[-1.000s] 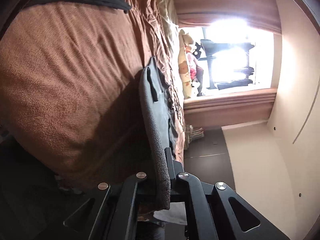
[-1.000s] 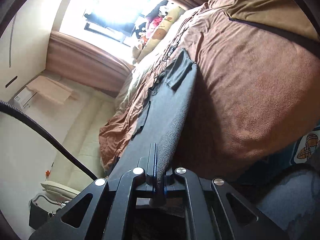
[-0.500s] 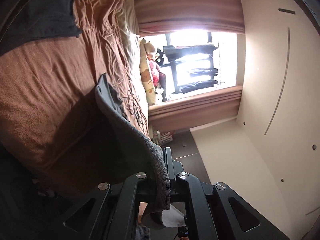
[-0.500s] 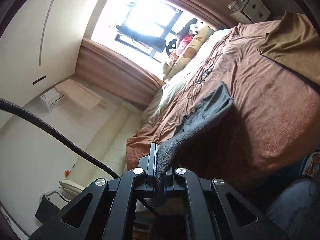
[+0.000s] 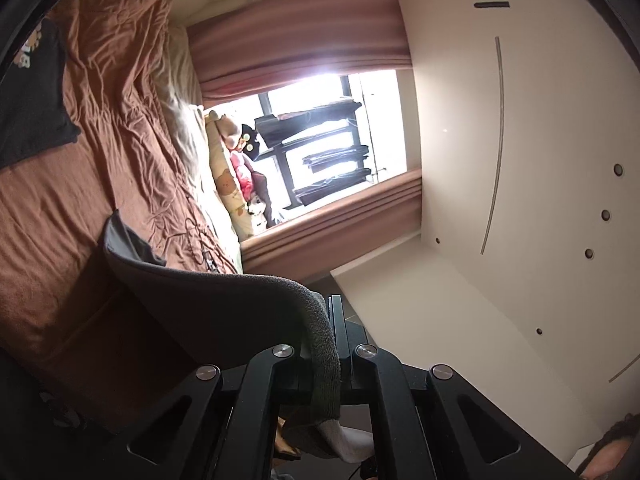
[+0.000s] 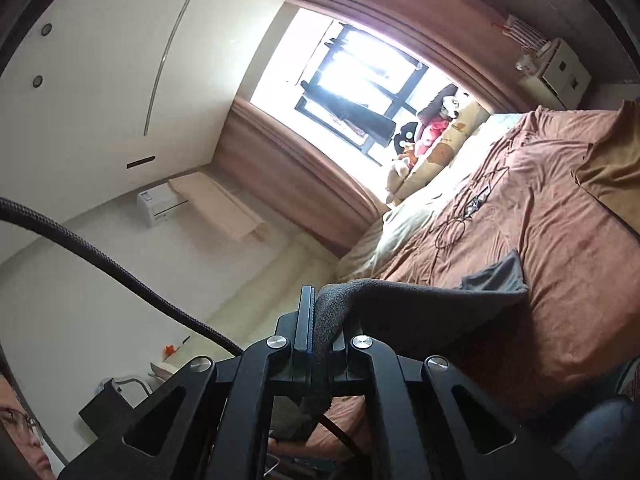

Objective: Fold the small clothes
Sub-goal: 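Lift the held hem with both grippers and fold it toward the collar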

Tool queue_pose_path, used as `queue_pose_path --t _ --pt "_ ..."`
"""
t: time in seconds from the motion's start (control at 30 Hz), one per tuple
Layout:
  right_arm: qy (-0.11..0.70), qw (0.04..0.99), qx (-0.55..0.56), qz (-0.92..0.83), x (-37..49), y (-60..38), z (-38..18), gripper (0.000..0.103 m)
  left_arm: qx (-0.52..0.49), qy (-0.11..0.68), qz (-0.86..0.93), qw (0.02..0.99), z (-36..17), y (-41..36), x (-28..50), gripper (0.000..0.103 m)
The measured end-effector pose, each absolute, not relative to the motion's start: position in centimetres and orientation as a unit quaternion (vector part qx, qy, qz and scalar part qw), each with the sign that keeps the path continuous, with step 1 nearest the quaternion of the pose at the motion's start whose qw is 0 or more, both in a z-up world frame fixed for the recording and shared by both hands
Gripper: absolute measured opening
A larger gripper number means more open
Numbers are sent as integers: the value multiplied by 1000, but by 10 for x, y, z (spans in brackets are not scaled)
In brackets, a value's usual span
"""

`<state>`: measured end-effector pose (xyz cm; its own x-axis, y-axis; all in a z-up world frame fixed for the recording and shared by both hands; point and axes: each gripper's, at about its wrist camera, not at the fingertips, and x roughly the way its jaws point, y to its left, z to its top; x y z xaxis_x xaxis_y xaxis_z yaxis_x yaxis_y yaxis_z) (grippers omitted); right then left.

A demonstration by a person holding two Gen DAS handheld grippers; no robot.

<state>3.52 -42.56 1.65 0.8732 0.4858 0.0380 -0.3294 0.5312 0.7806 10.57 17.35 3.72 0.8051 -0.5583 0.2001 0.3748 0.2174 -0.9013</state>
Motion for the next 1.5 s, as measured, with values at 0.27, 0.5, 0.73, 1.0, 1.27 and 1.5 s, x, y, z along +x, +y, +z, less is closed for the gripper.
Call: queue_pose_path --t 0.27,0.5,0.73,1.0,1.27,1.5 --pt "86 876 415 232 55 -425 -11 1 -534 63 -320 780 57 172 85 3" --pt "115 873 424 213 83 -426 -38 1 -551 86 -301 774 31 176 103 3" --pt "148 864 443 189 146 -431 -59 1 -570 118 -274 765 4 175 147 3" --pt "182 860 448 163 218 -433 -56 1 -572 152 -241 769 -9 174 219 3" --pt "229 863 430 133 292 -431 -60 1 -571 197 -196 772 -43 176 301 3" --pt "275 863 413 98 352 -434 -73 1 -567 234 -164 773 -72 171 370 3"
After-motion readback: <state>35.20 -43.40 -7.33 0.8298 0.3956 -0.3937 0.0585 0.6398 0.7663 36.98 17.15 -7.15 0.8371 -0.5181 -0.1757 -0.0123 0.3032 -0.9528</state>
